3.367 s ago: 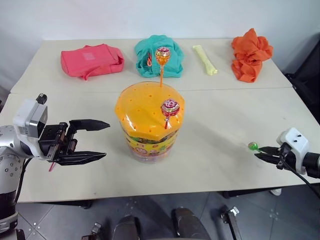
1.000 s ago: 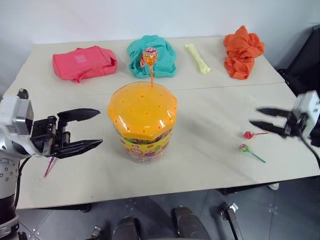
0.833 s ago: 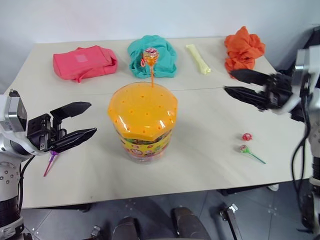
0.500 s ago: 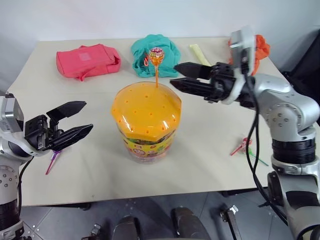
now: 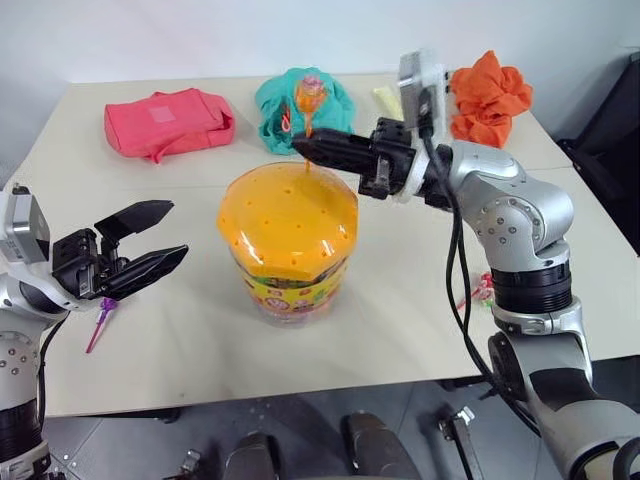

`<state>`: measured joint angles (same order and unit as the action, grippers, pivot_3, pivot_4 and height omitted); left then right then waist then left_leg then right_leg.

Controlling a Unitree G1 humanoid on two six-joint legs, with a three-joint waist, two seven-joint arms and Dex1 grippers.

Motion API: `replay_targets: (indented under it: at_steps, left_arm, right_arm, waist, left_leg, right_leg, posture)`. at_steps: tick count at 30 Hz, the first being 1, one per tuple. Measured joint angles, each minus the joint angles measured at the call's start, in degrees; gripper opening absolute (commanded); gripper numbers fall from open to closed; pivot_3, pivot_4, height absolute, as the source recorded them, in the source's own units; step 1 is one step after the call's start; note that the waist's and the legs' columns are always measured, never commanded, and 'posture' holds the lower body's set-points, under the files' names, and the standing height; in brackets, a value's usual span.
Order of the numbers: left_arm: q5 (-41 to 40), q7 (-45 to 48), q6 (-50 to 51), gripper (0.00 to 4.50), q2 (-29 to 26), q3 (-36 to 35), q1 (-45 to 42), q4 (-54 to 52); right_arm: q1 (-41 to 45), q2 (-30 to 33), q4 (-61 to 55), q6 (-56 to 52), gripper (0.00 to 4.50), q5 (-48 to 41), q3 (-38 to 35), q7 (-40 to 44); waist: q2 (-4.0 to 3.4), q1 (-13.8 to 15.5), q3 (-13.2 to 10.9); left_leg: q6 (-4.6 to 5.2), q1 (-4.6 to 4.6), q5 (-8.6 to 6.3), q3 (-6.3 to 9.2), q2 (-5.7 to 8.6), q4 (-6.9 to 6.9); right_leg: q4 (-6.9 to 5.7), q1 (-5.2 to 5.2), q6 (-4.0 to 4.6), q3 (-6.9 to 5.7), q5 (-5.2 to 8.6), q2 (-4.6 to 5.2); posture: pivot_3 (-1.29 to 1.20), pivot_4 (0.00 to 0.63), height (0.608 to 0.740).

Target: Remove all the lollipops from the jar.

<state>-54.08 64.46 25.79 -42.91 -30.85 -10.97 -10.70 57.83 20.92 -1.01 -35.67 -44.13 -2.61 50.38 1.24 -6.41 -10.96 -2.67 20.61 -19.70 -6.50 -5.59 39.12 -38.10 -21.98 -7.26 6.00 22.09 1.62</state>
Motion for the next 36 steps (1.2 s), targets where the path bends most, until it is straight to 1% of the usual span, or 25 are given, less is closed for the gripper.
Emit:
replay_targets:
  at_steps: [2,3,5,6,8,10,11,14,15,17,20,21,23,24,25,28,31,33,36]
  left_arm:
    - [-0.14,0.39,0.00,3.88,0.01,0.47,-0.11,-0.02]
    - [-0.34,0.80,0.00,3.88,0.01,0.60,-0.21,-0.09]
    - [-0.71,1.45,0.00,3.88,0.01,0.66,-0.50,-0.17]
    - [-0.69,1.79,0.00,3.88,-0.01,1.07,-1.03,-0.26]
    - [-0.49,4.19,0.00,3.88,-1.78,2.31,-0.45,-1.86]
    - [0.57,6.68,-0.34,3.88,-4.02,2.22,1.25,-2.10]
    - [1.42,7.52,-0.80,3.88,-4.58,2.29,1.65,-1.94]
    - [3.62,10.22,-2.57,3.88,-4.93,3.97,1.65,-1.66]
    - [4.13,11.35,-2.87,3.88,-5.09,4.55,1.80,-1.11]
    - [4.98,12.47,-3.35,3.88,-5.33,4.99,1.63,0.58]
    - [5.58,13.16,-4.27,3.88,-5.30,5.75,0.77,1.06]
    - [5.71,13.31,-4.54,3.88,-5.30,6.17,0.66,1.13]
    - [5.77,13.69,-4.57,3.88,-5.30,6.43,0.63,1.15]
    - [5.79,14.09,-4.57,3.88,-5.30,6.46,0.64,1.18]
    - [5.79,14.18,-4.57,3.88,-5.32,6.46,0.64,1.20]
    - [6.09,14.53,-4.57,3.88,-6.16,6.44,0.64,1.85]
    - [6.85,12.65,-3.62,3.88,-7.28,6.32,0.70,2.56]
    - [8.19,10.49,-3.86,3.88,-7.28,5.95,0.75,3.00]
    - [12.69,6.47,-5.58,3.88,-7.32,5.05,2.60,5.13]
  right_arm:
    - [0.83,0.89,1.90,2.38,0.04,-0.84,-5.39,-0.66]
    - [0.89,2.37,2.75,3.01,0.04,-1.10,-7.22,-0.82]
    - [0.85,5.84,4.35,3.38,0.04,-0.87,-9.80,-0.66]
    - [0.18,8.87,4.73,4.10,0.04,0.27,-10.00,0.32]
    - [-5.57,23.89,6.30,5.64,0.04,8.05,-6.04,4.65]
    - [-13.10,36.00,12.04,6.24,0.04,17.06,-3.47,7.55]
    - [-15.90,37.70,13.65,5.77,0.04,18.89,-3.47,8.01]
    - [-25.05,38.25,13.78,5.09,0.04,20.41,-4.01,8.69]
    - [-29.19,38.27,13.81,6.54,0.04,21.48,-4.09,9.03]
    - [-34.53,38.23,13.91,10.17,0.04,23.56,-4.01,9.49]
    - [-39.77,36.82,14.38,17.20,0.04,25.63,-4.21,9.88]
    - [-40.72,35.95,14.55,19.36,0.25,25.79,-4.49,10.18]
    - [-40.78,35.45,14.62,20.09,0.66,25.78,-4.78,10.21]
    - [-40.78,34.88,14.71,20.34,1.09,25.61,-5.49,10.13]
    - [-40.78,34.77,14.75,20.48,1.30,25.57,-5.60,10.13]
    - [-40.99,34.25,15.76,22.74,2.22,24.18,-7.98,11.67]
    - [-41.09,32.07,15.11,26.74,3.20,18.38,-13.44,17.05]
    - [-41.06,30.79,12.58,28.31,3.20,14.84,-16.15,19.45]
    - [-41.21,29.94,5.08,26.33,3.78,9.95,-16.64,21.18]
  waist:
    - [0.02,0.09,0.01]
    - [0.02,0.12,0.01]
    - [0.02,0.07,0.01]
    - [0.02,0.05,0.01]
    - [0.12,0.73,0.05]
    - [0.12,1.26,0.05]
    - [0.12,1.26,0.05]
    - [0.10,0.22,0.04]
    - [0.10,-0.01,0.04]
    - [0.08,-0.10,0.03]
    - [0.09,0.10,0.03]
    - [0.08,0.10,0.03]
    - [0.08,0.04,0.03]
    - [0.09,0.08,0.03]
    - [0.09,0.11,0.03]
    - [0.08,0.16,0.03]
    - [0.08,0.30,0.03]
    - [0.08,0.42,0.03]
    - [0.08,0.32,0.03]
  left_leg:
    - [0.01,0.01,-0.01,0.00,0.04,0.00]
    - [0.02,0.01,-0.01,0.00,0.05,-0.01]
    - [0.04,0.03,-0.02,-0.07,0.05,-0.03]
    - [0.04,0.03,-0.02,-0.12,0.05,-0.04]
    - [0.08,0.10,-0.05,-0.13,0.06,-0.09]
    - [0.17,0.11,-0.10,-0.32,0.15,-0.18]
    - [0.17,0.10,-0.10,-0.47,0.23,-0.17]
    - [0.16,0.07,-0.09,-0.79,0.28,-0.15]
    - [0.15,0.04,-0.09,-0.88,0.28,-0.09]
    - [0.15,-0.01,-0.08,-0.99,0.29,-0.05]
    - [0.16,-0.01,-0.08,-1.24,0.30,-0.03]
    - [0.17,-0.03,-0.08,-1.30,0.32,-0.03]
    - [0.17,-0.06,-0.08,-1.32,0.29,-0.03]
    - [0.16,-0.06,-0.08,-1.32,0.25,-0.03]
    - [0.16,-0.06,-0.08,-1.32,0.25,-0.03]
    - [0.17,-0.06,-0.09,-1.33,0.26,-0.03]
    - [0.17,-0.06,-0.09,-1.34,0.26,-0.03]
    - [0.17,-0.06,-0.09,-1.33,0.26,-0.01]
    - [0.17,-0.10,-0.09,-1.16,0.16,-0.03]
  right_leg:
    - [0.03,0.01,0.00,-0.09,0.00,0.02]
    - [0.05,0.01,0.00,-0.14,0.00,0.04]
    - [0.11,0.00,0.00,-0.15,0.00,0.06]
    - [0.12,-0.03,0.00,-0.13,0.00,0.05]
    - [0.28,0.01,0.00,-0.25,0.00,0.11]
    - [0.46,-0.03,0.00,-0.17,0.01,0.17]
    - [0.52,-0.07,0.00,-0.06,0.01,0.13]
    - [0.45,-0.22,0.03,0.33,0.01,-0.10]
    - [0.32,-0.29,0.03,0.43,0.01,-0.13]
    - [0.24,-0.34,0.05,0.55,0.00,-0.14]
    - [0.26,-0.31,0.04,0.55,-0.01,-0.13]
    - [0.27,-0.31,0.03,0.58,-0.01,-0.10]
    - [0.25,-0.33,0.02,0.63,-0.02,-0.10]
    - [0.24,-0.34,0.02,0.60,-0.02,-0.12]
    - [0.23,-0.35,0.02,0.60,-0.02,-0.12]
    - [0.21,-0.37,0.02,0.61,-0.02,-0.11]
    - [0.23,-0.34,0.02,0.59,-0.02,-0.11]
    - [0.23,-0.32,0.02,0.58,-0.02,-0.11]
    - [0.18,-0.35,0.02,0.61,-0.02,-0.14]
  posture:
    - [0.00,0.150,0.740]
    - [0.00,0.150,0.740]
    - [0.00,0.150,0.740]
    - [0.00,0.150,0.740]
    - [0.00,0.150,0.740]
    - [0.00,0.150,0.740]
    - [0.00,0.150,0.740]
    - [0.00,0.150,0.740]
    - [0.00,0.150,0.740]
    - [0.00,0.150,0.740]
    - [0.00,0.150,0.740]
    - [0.00,0.150,0.740]
    - [0.00,0.150,0.740]
    - [0.00,0.150,0.740]
    - [0.00,0.150,0.740]
    - [0.00,0.150,0.740]
    - [0.00,0.150,0.740]
    - [0.00,0.150,0.740]
    - [0.00,0.150,0.740]
